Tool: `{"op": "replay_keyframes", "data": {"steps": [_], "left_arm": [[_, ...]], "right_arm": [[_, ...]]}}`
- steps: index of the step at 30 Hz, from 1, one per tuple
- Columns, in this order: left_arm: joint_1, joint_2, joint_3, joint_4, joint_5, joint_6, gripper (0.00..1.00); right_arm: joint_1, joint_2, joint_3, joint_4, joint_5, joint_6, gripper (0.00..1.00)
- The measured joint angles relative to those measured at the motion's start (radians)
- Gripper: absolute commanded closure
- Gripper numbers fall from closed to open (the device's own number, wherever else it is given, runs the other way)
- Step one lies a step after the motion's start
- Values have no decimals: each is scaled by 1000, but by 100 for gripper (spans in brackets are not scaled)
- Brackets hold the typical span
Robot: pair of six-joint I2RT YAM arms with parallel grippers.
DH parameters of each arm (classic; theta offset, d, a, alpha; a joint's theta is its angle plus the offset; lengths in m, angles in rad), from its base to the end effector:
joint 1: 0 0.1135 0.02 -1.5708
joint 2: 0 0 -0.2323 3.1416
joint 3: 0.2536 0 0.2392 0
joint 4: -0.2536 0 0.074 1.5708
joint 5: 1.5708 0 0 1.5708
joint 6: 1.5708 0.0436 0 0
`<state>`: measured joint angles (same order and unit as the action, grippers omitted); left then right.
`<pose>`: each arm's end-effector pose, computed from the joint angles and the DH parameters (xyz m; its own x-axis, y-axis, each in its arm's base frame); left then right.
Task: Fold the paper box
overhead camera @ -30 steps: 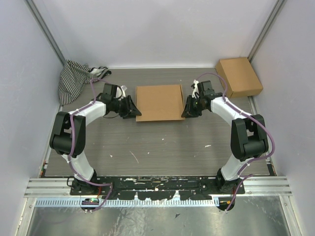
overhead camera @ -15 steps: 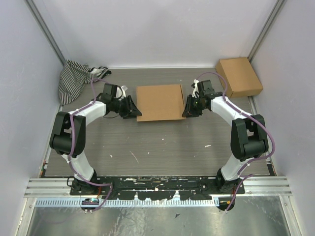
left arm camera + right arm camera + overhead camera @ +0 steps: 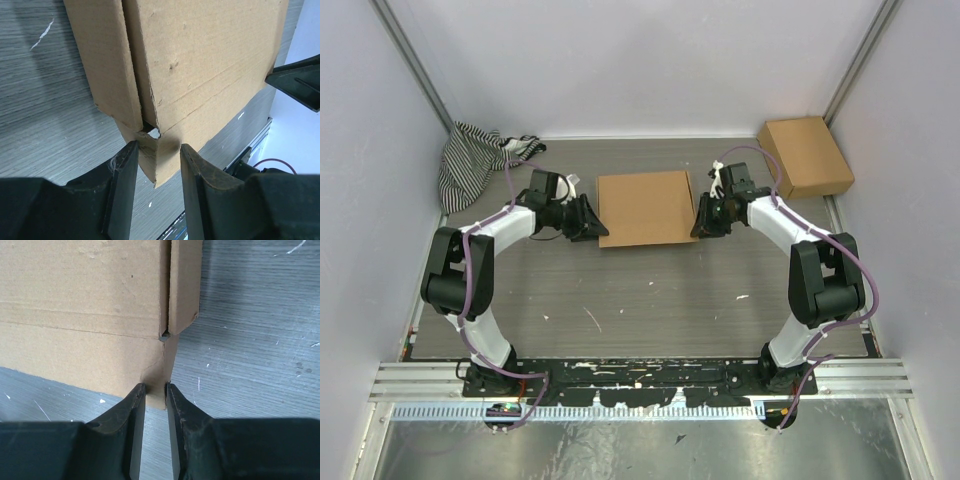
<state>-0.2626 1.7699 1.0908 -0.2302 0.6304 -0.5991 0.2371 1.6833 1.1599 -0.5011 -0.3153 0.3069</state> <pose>0.3322 -0.1159 0.1563 -0.9448 -0.2177 -0.2450 0.0323 0.6821 -0.7305 0.3240 0.0922 0.1819 -0.9065 0.0764 -0.4152 -0.1112 0.9055 0.4095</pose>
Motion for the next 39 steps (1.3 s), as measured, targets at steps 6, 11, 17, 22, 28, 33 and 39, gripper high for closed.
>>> {"op": "replay_keyframes", "data": {"steps": [6, 11, 17, 22, 28, 33, 39], "left_arm": [[0, 2, 0, 0, 1, 0, 55], [0, 9, 0, 0, 2, 0, 55], [0, 9, 0, 0, 2, 0, 55], [0, 9, 0, 0, 2, 0, 55], [0, 9, 0, 0, 2, 1, 55], [0, 9, 0, -1, 2, 2, 55], [0, 9, 0, -6, 3, 3, 55]], "right_arm": [[13, 1, -1, 22, 30, -5, 69], [22, 1, -10, 42, 46, -8, 69], [36, 1, -12, 43, 70, -8, 69], [56, 0, -8, 24, 111, -8, 69], [81, -2, 6, 2, 161, -11, 69], [95, -2, 10, -5, 188, -13, 69], [114, -2, 23, -16, 229, -17, 69]]}}
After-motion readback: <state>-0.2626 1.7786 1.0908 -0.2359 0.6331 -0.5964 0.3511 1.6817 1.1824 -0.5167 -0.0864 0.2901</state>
